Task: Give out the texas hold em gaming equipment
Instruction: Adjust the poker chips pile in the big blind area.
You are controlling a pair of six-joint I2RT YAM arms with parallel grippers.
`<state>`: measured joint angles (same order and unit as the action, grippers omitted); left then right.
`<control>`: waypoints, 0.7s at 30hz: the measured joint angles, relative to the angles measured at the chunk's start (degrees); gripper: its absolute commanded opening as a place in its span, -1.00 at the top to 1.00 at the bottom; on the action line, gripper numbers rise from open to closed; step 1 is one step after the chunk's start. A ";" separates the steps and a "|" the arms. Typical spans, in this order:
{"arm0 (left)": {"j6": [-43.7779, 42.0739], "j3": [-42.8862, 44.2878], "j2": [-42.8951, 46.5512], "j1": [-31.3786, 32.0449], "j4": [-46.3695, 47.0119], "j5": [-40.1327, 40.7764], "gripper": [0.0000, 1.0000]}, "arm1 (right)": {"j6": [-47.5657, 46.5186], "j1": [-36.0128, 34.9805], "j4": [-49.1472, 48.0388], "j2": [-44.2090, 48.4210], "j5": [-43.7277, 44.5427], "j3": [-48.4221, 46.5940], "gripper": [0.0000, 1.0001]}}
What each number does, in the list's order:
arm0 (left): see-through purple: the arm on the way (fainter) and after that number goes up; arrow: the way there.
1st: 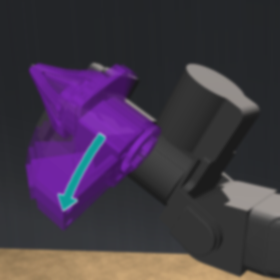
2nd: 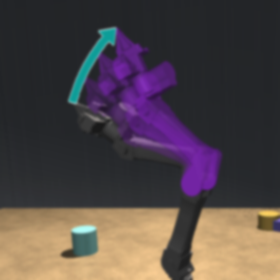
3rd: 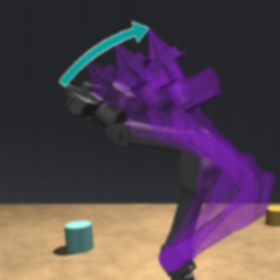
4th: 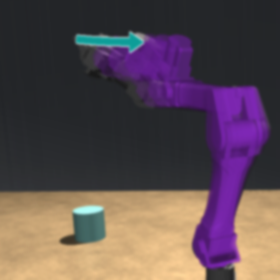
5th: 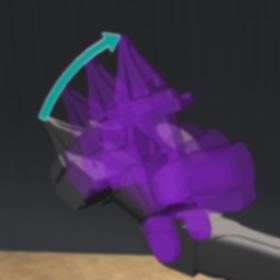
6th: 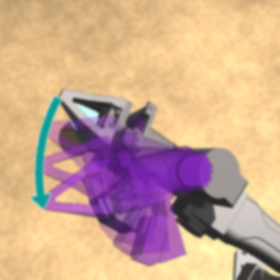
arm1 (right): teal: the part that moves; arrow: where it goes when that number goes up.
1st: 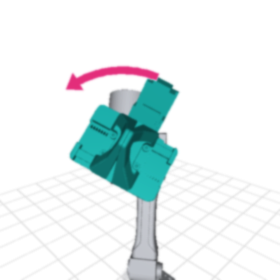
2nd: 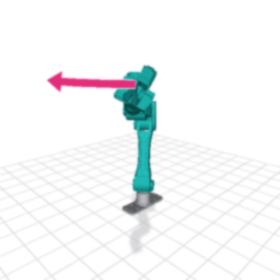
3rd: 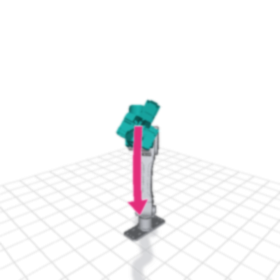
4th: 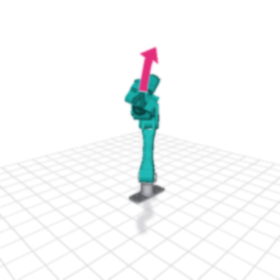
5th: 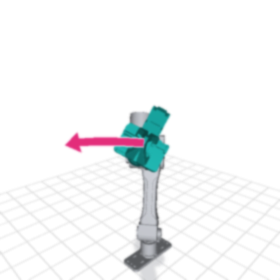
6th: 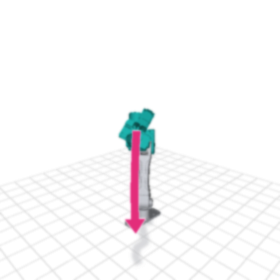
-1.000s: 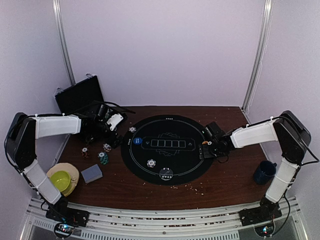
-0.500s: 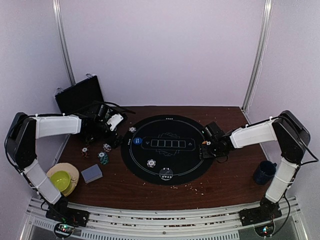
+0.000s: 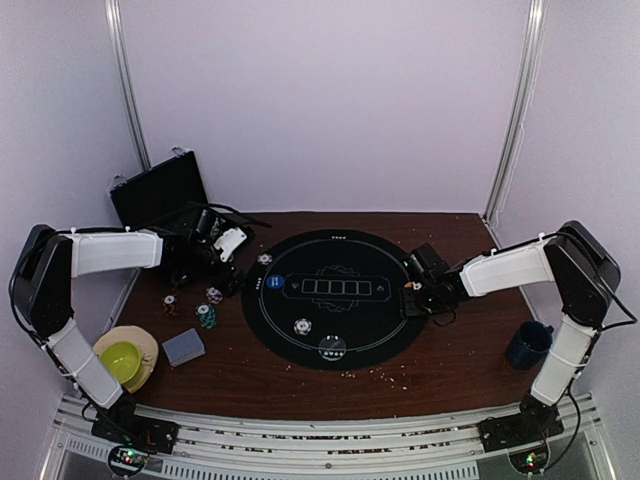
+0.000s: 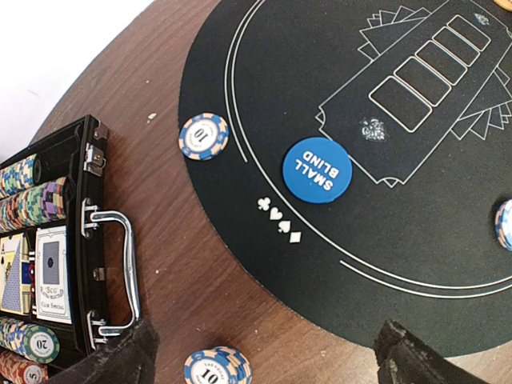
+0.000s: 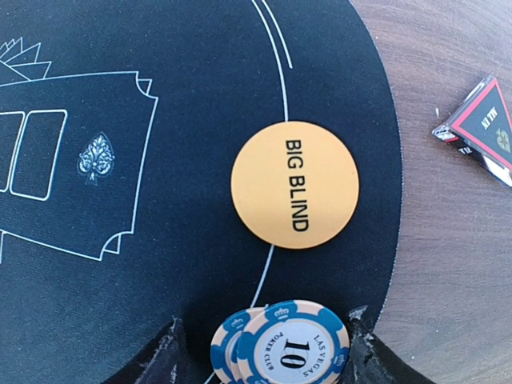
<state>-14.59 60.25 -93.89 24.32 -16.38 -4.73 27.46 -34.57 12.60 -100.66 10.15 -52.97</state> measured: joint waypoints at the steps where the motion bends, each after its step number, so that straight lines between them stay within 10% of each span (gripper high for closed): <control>1: 0.00 0.00 0.00 -0.02 0.00 0.00 -0.96 | 0.13 0.00 -0.04 0.00 0.00 0.04 -0.29; 21: 0.00 0.00 -0.33 -0.02 0.00 0.02 -0.96 | 1.44 -0.04 -1.42 0.79 -0.33 0.96 -0.40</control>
<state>-14.59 60.25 -94.21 24.29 -16.38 -4.71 28.91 -34.61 11.18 -99.88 9.82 -52.01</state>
